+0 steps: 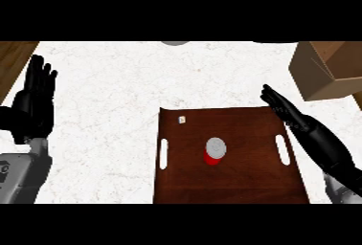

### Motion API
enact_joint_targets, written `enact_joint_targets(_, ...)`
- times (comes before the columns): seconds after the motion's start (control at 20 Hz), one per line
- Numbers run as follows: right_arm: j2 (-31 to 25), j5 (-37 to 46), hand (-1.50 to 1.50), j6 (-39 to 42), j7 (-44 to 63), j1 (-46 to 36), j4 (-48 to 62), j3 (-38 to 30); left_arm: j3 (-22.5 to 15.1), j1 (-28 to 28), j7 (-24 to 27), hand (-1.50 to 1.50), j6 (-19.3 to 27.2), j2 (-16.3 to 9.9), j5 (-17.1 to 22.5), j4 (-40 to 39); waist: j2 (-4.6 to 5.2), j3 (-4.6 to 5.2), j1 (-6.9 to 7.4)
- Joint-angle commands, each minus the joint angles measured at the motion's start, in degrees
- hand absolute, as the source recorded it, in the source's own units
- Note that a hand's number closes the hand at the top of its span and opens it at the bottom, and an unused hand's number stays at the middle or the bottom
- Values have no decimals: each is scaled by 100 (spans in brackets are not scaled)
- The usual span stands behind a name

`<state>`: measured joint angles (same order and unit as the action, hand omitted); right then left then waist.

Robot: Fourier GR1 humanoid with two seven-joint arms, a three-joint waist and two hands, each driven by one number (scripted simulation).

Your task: Pick the can from the tray and place it in the cardboard box

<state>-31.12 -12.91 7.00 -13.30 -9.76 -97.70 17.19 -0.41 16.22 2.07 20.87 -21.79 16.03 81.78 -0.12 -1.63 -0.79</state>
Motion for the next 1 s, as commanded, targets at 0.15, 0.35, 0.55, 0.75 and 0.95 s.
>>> enact_joint_targets(0.15,839,9,-150,-1703,1048,537,-54,-460,-145,-563,-497,0,-700,-287,277,186,-26,171,23)
enact_joint_targets(0.35,816,922,-150,-3504,918,820,14,-1499,-230,-935,-688,0,-787,-91,503,78,-120,193,-427)
enact_joint_targets(0.55,1533,1983,-150,-4489,62,1656,-1000,-764,-208,-1420,-864,0,-1280,-322,800,452,-93,174,-71)
enact_joint_targets(0.75,1290,3444,-150,-4706,1135,2026,-2040,261,45,-1352,-1043,0,-1632,-581,1058,664,-29,182,29)
enact_joint_targets(0.95,580,4352,-150,-3875,2624,2347,-1891,573,-110,-1445,-1018,0,-1411,-462,874,798,-21,230,56)
